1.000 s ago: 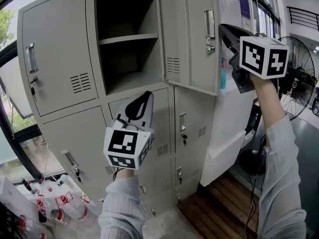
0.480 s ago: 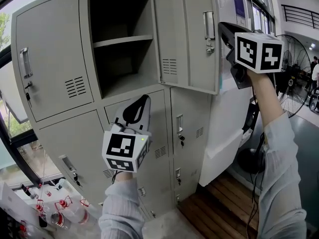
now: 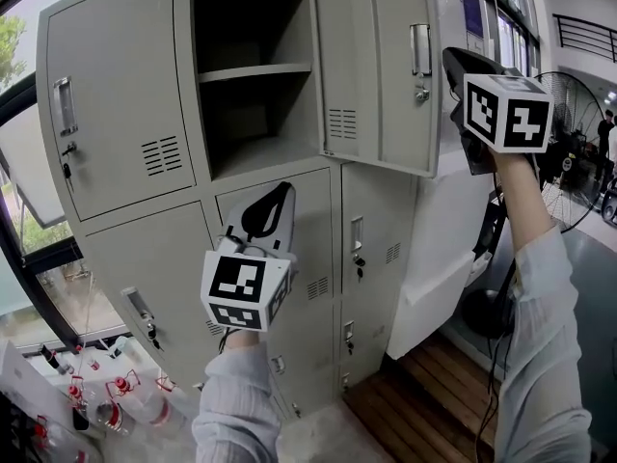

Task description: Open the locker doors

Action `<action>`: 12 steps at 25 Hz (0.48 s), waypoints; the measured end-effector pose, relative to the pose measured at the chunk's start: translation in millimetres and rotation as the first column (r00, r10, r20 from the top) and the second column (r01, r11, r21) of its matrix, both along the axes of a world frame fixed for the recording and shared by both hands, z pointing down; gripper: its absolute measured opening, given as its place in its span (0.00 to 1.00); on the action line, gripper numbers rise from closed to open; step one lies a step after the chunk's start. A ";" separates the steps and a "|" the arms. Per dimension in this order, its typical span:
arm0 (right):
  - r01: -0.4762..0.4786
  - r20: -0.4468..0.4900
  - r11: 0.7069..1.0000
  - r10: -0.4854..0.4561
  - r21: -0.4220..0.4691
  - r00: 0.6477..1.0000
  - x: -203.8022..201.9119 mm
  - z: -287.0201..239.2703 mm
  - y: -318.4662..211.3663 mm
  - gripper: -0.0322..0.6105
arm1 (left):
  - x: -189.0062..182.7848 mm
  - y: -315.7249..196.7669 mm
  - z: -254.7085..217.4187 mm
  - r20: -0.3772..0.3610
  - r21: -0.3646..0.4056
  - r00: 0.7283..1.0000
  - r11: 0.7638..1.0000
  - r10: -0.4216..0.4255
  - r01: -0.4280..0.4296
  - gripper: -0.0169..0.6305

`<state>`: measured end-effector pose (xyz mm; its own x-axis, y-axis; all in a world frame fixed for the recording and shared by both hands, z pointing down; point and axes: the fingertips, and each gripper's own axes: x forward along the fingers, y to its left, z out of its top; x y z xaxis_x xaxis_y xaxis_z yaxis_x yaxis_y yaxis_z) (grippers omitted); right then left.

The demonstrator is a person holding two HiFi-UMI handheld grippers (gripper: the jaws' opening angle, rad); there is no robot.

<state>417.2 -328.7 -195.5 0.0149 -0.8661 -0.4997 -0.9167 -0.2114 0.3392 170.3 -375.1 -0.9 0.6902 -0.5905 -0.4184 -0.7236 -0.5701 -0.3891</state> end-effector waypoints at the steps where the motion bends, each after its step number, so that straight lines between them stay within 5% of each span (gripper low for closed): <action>1: 0.001 0.006 1.000 -0.001 0.010 1.000 0.3 2.6 5.3 0.05 | -1.8 2.6 1.9 -0.005 0.001 1.000 1.000 -0.002 0.002 0.05; 12: 0.217 0.028 0.976 -0.218 0.027 0.976 -41.2 57.0 55.6 0.05 | -18.5 46.4 31.0 0.000 -0.014 0.999 0.999 -0.051 0.051 0.05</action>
